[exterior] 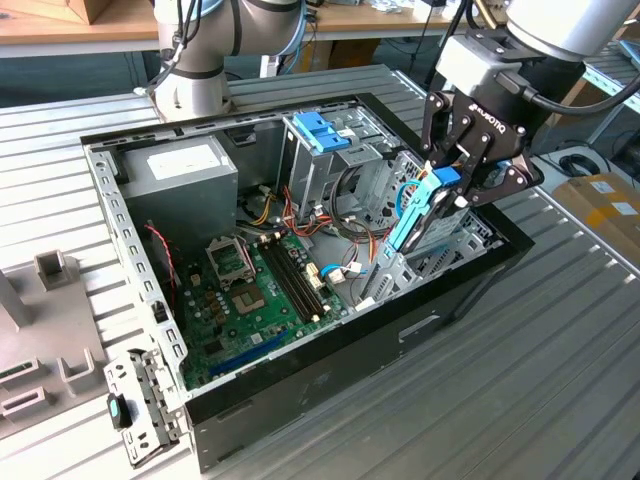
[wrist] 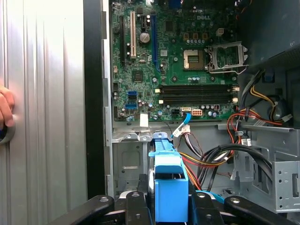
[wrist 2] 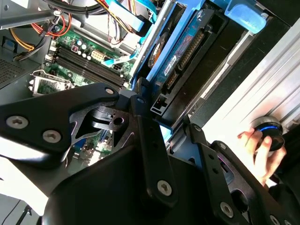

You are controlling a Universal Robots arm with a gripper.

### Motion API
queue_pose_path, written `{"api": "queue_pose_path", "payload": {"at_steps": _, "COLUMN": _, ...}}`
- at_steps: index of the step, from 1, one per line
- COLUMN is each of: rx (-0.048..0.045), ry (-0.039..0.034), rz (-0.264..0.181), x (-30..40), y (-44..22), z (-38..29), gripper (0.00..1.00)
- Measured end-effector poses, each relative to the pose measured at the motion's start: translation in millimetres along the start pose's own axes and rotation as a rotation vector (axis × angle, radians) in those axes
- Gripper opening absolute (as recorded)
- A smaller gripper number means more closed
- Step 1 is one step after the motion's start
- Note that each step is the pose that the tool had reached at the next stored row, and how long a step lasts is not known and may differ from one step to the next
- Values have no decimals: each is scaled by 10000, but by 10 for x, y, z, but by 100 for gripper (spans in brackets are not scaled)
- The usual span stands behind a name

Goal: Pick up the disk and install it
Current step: 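Insert the disk into the insertion slot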

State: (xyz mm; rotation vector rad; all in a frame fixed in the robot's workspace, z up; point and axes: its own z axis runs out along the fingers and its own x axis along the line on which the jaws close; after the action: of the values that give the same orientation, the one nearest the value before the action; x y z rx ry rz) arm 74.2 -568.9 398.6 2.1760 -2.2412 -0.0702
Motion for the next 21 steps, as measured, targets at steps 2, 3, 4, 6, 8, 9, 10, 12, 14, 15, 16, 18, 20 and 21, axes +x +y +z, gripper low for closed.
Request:
{"api": "queue_pose_path", "payload": {"at_steps": 2, "rx": 0, "ry": 0, "rz": 1, "x": 0, "y": 0, "z": 0, "gripper": 37}}
{"api": "queue_pose_path", "payload": {"at_steps": 3, "rx": 1, "ry": -2, "rz": 0, "x": 0, "y": 0, "z": 1, "gripper": 38}}
{"api": "queue_pose_path", "payload": {"at_steps": 4, "rx": 0, "ry": 0, "rz": 0, "x": 0, "y": 0, "z": 1, "gripper": 44}}
{"api": "queue_pose_path", "payload": {"at_steps": 6, "rx": 0, "ry": 0, "rz": 0, "x": 0, "y": 0, "z": 1, "gripper": 51}}
{"api": "queue_pose_path", "payload": {"at_steps": 8, "rx": 0, "ry": -1, "rz": 0, "x": 0, "y": 0, "z": 2, "gripper": 51}}
{"api": "queue_pose_path", "payload": {"at_steps": 9, "rx": 0, "ry": -1, "rz": 0, "x": 0, "y": 0, "z": 2, "gripper": 51}}
{"api": "queue_pose_path", "payload": {"at_steps": 10, "rx": 0, "ry": -1, "rz": 0, "x": 0, "y": 0, "z": 2, "gripper": 51}}
{"api": "queue_pose_path", "payload": {"at_steps": 12, "rx": 0, "ry": 0, "rz": 0, "x": 0, "y": 0, "z": 3, "gripper": 51}}
{"api": "queue_pose_path", "payload": {"at_steps": 14, "rx": 0, "ry": -1, "rz": 0, "x": 0, "y": 0, "z": 4, "gripper": 51}}
{"api": "queue_pose_path", "payload": {"at_steps": 15, "rx": 0, "ry": -1, "rz": 0, "x": 0, "y": 0, "z": 4, "gripper": 51}}
{"api": "queue_pose_path", "payload": {"at_steps": 16, "rx": 0, "ry": -1, "rz": 1, "x": 0, "y": 0, "z": 4, "gripper": 51}}
{"api": "queue_pose_path", "payload": {"at_steps": 18, "rx": 0, "ry": -2, "rz": 1, "x": 0, "y": -7, "z": 5, "gripper": 51}}
{"api": "queue_pose_path", "payload": {"at_steps": 20, "rx": 1, "ry": -2, "rz": 0, "x": -1, "y": -15, "z": 6, "gripper": 51}}
{"api": "queue_pose_path", "payload": {"at_steps": 21, "rx": 1, "ry": -1, "rz": 0, "x": -1, "y": -19, "z": 6, "gripper": 51}}
